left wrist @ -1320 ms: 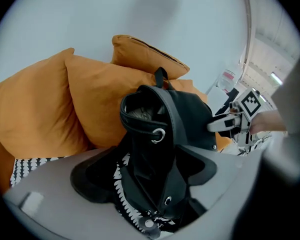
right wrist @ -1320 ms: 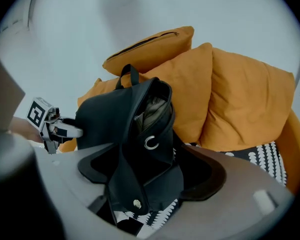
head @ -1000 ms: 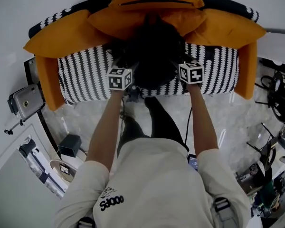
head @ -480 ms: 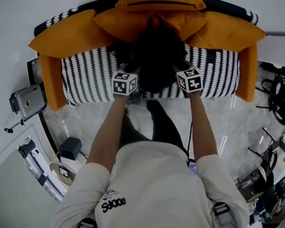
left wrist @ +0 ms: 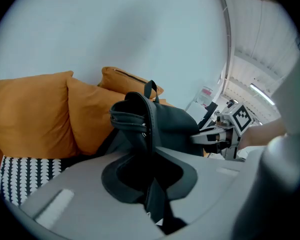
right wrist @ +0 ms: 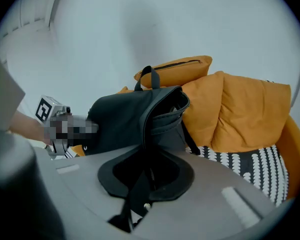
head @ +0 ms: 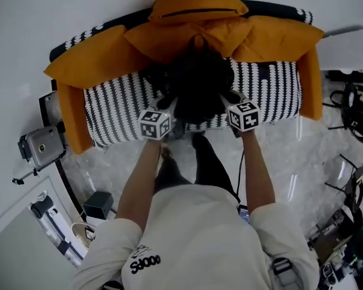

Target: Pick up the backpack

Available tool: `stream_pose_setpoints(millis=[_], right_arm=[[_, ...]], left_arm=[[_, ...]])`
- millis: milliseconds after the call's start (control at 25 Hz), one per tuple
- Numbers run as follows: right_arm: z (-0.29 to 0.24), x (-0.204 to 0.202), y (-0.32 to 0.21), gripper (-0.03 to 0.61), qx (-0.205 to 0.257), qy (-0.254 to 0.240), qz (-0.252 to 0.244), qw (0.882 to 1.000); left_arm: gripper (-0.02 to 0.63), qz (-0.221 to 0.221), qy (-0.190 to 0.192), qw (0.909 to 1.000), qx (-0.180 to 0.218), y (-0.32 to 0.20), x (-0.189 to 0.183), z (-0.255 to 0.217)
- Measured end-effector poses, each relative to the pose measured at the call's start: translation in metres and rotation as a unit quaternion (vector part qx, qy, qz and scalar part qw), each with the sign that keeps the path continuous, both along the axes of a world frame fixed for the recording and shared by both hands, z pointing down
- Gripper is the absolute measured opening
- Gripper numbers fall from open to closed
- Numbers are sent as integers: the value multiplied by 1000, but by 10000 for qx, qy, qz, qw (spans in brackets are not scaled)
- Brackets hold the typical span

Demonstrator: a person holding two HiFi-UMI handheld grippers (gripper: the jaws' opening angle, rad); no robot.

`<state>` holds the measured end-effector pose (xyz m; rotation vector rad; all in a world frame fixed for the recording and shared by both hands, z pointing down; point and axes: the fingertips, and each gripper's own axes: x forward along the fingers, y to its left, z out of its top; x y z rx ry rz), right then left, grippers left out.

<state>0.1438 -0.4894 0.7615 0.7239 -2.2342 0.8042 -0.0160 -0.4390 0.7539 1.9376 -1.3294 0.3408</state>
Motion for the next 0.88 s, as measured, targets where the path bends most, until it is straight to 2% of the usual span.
stream_pose_setpoints(millis=[200, 480, 720, 880], right_arm=[[-25, -1, 23, 37, -39, -324, 480, 9983], [-78, -14, 42, 35, 411, -340, 604, 9968], [-117, -12, 68, 35, 462, -381, 1046, 9927], [-148, -13, 89, 35, 699, -402, 1169, 9899]], left_arm=[[37, 173, -203, 9991, 339, 9, -7, -37], [37, 248, -330, 9965, 724, 23, -22, -83], [37, 443, -346, 9924, 1094, 39, -23, -123], [37, 651, -368, 9877, 1376, 51, -23, -154]])
